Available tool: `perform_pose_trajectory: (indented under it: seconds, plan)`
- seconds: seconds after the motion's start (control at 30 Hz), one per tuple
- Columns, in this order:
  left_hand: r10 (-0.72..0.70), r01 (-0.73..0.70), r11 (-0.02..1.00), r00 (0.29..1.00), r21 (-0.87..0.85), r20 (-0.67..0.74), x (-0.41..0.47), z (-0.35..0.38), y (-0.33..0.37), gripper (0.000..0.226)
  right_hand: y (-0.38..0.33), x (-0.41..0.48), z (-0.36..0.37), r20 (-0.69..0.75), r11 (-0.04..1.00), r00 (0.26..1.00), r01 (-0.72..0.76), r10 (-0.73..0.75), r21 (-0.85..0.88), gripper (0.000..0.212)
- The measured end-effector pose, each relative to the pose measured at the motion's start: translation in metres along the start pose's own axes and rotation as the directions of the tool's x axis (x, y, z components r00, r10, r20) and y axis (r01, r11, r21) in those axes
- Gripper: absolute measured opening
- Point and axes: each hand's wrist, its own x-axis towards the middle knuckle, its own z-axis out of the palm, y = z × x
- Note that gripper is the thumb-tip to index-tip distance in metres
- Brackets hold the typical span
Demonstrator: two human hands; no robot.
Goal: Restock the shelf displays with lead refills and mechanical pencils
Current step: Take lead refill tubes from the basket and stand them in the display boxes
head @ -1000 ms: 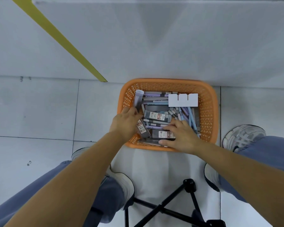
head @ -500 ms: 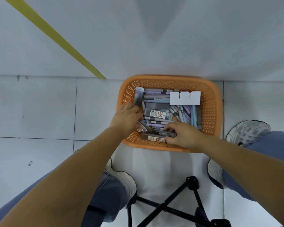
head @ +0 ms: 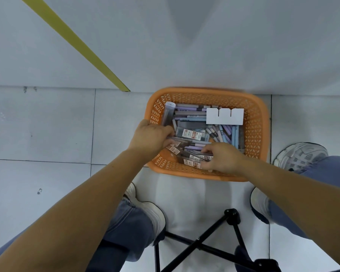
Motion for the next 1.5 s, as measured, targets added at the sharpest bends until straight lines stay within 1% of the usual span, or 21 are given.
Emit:
perform_pose_trajectory:
  seconds: [0.07, 0.13, 0.17, 0.23, 0.3, 0.37, 0.43, 0.47, 0.57, 0.63, 0.73, 0.83, 0.93, 1.03, 1.17, 1.2, 1.23, 1.33, 1.4, 1.43, 1.5]
  plan:
    - [-0.079, 0.078, 0.988, 0.997, -0.133, -0.002, -0.005, -0.004, 0.001, 0.029, 0.005, -0.003, 0.0, 0.011, 0.994, 1.0, -0.026, 0.025, 0.102, 0.045]
    - [-0.17, 0.172, 0.944, 0.985, -0.28, 0.032, -0.012, -0.004, 0.005, 0.026, 0.008, -0.007, 0.002, 0.056, 0.974, 0.998, -0.049, 0.038, 0.223, 0.042]
    - [-0.214, 0.215, 0.911, 0.976, -0.353, 0.042, -0.016, -0.003, 0.007, 0.025, 0.009, -0.008, 0.003, 0.081, 0.964, 0.996, -0.055, 0.035, 0.259, 0.041]
    - [-0.292, 0.292, 0.817, 0.953, -0.497, 0.08, -0.022, 0.001, 0.012, 0.03, 0.008, -0.01, 0.005, 0.108, 0.967, 0.994, -0.045, 0.019, 0.25, 0.041]
    - [-0.355, 0.366, 0.683, 0.922, -0.632, 0.151, -0.027, 0.005, 0.017, 0.036, 0.005, -0.01, 0.007, 0.102, 0.984, 0.995, -0.009, -0.01, 0.18, 0.049]
    - [-0.409, 0.433, 0.476, 0.88, -0.766, 0.243, -0.032, 0.007, 0.019, 0.036, 0.001, -0.009, 0.007, 0.085, 0.994, 0.996, 0.028, -0.037, 0.101, 0.063]
    - [-0.422, 0.455, 0.273, 0.848, -0.848, 0.32, -0.035, 0.007, 0.018, 0.032, -0.003, -0.009, 0.007, 0.05, 0.996, 0.998, 0.04, -0.045, 0.085, 0.063]
    - [-0.411, 0.446, 0.199, 0.846, -0.873, 0.339, -0.036, 0.007, 0.017, 0.028, -0.004, -0.01, 0.007, 0.033, 0.995, 0.999, 0.04, -0.043, 0.094, 0.059]
    - [-0.333, 0.417, 0.044, 0.863, -0.908, 0.38, -0.038, 0.003, 0.014, 0.03, -0.005, -0.009, 0.008, 0.008, 0.991, 1.0, 0.027, -0.028, 0.132, 0.051]
    - [-0.291, 0.427, -0.016, 0.863, -0.904, 0.413, -0.037, 0.003, 0.014, 0.036, -0.002, -0.007, 0.008, -0.006, 0.972, 1.0, -0.004, 0.006, 0.235, 0.048]
    - [-0.276, 0.433, -0.073, 0.857, -0.898, 0.436, -0.036, 0.006, 0.015, 0.042, 0.002, -0.007, 0.005, 0.0, 0.895, 0.998, -0.053, 0.059, 0.442, 0.042]
    - [-0.32, 0.38, -0.066, 0.868, -0.923, 0.381, -0.034, 0.005, 0.022, 0.037, 0.007, -0.014, -0.012, 0.044, 0.842, 0.998, -0.065, 0.049, 0.536, 0.034]
    - [-0.348, 0.33, -0.05, 0.879, -0.943, 0.326, -0.029, -0.004, 0.028, 0.033, 0.005, -0.025, -0.039, 0.092, 0.862, 0.996, -0.056, 0.011, 0.504, 0.031]
    - [-0.264, 0.353, -0.057, 0.897, -0.934, 0.355, -0.024, -0.017, 0.035, 0.032, -0.008, -0.035, -0.065, 0.131, 0.905, 0.99, -0.009, -0.051, 0.424, 0.031]
    - [-0.083, 0.415, -0.22, 0.894, -0.883, 0.441, -0.016, -0.04, 0.046, 0.027, -0.029, -0.045, -0.091, 0.091, 0.907, 0.99, 0.062, -0.109, 0.417, 0.028]
    - [-0.042, 0.416, -0.216, 0.9, -0.883, 0.434, -0.017, -0.046, 0.048, 0.023, -0.033, -0.048, -0.096, 0.075, 0.907, 0.99, 0.079, -0.121, 0.413, 0.026]
    - [-0.008, 0.409, -0.189, 0.908, -0.893, 0.418, -0.017, -0.054, 0.05, 0.026, -0.038, -0.051, -0.102, 0.06, 0.907, 0.989, 0.097, -0.133, 0.409, 0.026]
    - [0.057, 0.365, -0.084, 0.931, -0.927, 0.361, -0.021, -0.071, 0.053, 0.063, -0.049, -0.064, -0.116, -0.026, 0.896, 0.984, 0.169, -0.174, 0.411, 0.03]
    - [0.054, 0.319, -0.077, 0.947, -0.945, 0.316, -0.023, -0.083, 0.057, 0.075, -0.056, -0.075, -0.126, -0.104, 0.867, 0.976, 0.217, -0.19, 0.449, 0.035]
    - [0.035, 0.29, -0.075, 0.957, -0.954, 0.288, -0.024, -0.091, 0.06, 0.076, -0.059, -0.082, -0.131, -0.133, 0.845, 0.972, 0.234, -0.193, 0.481, 0.037]
    - [0.016, 0.232, -0.073, 0.973, -0.97, 0.231, -0.028, -0.107, 0.064, 0.067, -0.064, -0.096, -0.142, -0.191, 0.791, 0.962, 0.269, -0.195, 0.549, 0.039]
